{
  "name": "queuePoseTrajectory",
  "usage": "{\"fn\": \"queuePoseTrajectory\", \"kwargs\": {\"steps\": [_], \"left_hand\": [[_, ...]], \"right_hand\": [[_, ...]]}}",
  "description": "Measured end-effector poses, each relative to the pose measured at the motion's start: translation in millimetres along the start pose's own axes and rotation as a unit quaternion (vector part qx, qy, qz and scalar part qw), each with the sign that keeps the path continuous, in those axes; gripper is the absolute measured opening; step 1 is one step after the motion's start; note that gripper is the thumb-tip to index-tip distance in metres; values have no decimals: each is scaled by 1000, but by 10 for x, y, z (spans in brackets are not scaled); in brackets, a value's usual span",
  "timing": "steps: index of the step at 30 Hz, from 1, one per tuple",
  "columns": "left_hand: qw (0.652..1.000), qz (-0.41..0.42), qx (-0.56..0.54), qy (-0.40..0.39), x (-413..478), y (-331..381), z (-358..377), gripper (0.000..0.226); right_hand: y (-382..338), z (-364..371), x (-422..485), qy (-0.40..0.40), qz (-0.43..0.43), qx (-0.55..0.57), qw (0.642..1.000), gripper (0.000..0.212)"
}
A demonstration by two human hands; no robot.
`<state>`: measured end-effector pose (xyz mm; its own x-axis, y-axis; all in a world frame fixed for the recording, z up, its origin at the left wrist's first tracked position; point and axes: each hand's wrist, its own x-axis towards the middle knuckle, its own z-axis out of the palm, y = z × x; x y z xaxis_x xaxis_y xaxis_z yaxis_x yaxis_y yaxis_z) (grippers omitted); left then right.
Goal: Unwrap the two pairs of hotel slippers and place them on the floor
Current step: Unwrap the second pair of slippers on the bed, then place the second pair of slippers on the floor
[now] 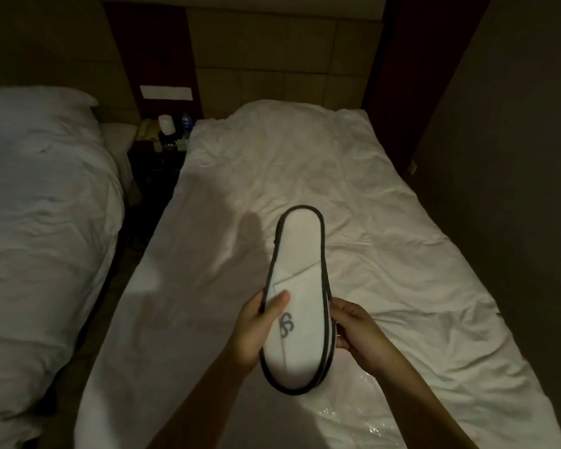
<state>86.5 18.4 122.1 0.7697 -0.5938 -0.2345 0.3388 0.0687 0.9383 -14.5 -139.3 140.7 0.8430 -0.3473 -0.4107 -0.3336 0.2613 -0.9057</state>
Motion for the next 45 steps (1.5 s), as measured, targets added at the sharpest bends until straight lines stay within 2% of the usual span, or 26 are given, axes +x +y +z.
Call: {"fn": "queuePoseTrajectory", "kwargs": {"steps": [2, 5, 9, 16, 18, 19, 24, 27, 31, 34, 39, 42, 45], "left_hand": [[999, 9, 34, 11, -29, 108, -52, 34], [995, 30, 57, 80, -84, 261, -179, 30], [986, 41, 50, 155, -244, 490, -445, 21], [973, 75, 51, 212, -570, 604, -847, 41], [971, 80, 57, 219, -652, 590, -1059, 24], [967, 83, 65, 231, -685, 593, -1183, 15], [956, 88, 84, 266, -902, 650, -2000, 8], [951, 84, 82, 287, -1162, 704, -2701, 13], [945, 60, 99, 307, -1624, 946, -3964, 13], [942, 39, 108, 315, -1851, 1104, -4657, 16], [948, 48, 148, 276, -1926, 1231, -5288, 56], [954, 49, 158, 249, -1918, 1259, -5482, 35], [958, 21, 133, 253, -1972, 1232, -5628, 33]], "right_hand": [[-43, 11, 0, 48, -41, -10, 998, 31], [-242, -49, 31, 76, -88, 13, 993, 38], [-385, -93, 164, 68, -118, 2, 991, 25], [-295, 575, 278, 9, -150, -3, 989, 21], [-234, 801, 264, 8, -153, 2, 988, 19], [-214, 928, 263, 7, -155, 2, 988, 18], [-39, 1736, 284, 1, -153, -3, 988, 16], [120, 2481, 244, -11, -160, 1, 987, 26], [422, 3855, 130, -8, -145, -1, 989, 25], [485, 4597, 25, 3, -139, -11, 990, 29], [566, 5177, 52, 47, -133, -22, 990, 23], [640, 5354, 149, 42, -122, -27, 991, 23], [745, 5516, 232, 26, -104, -26, 994, 21]]}}
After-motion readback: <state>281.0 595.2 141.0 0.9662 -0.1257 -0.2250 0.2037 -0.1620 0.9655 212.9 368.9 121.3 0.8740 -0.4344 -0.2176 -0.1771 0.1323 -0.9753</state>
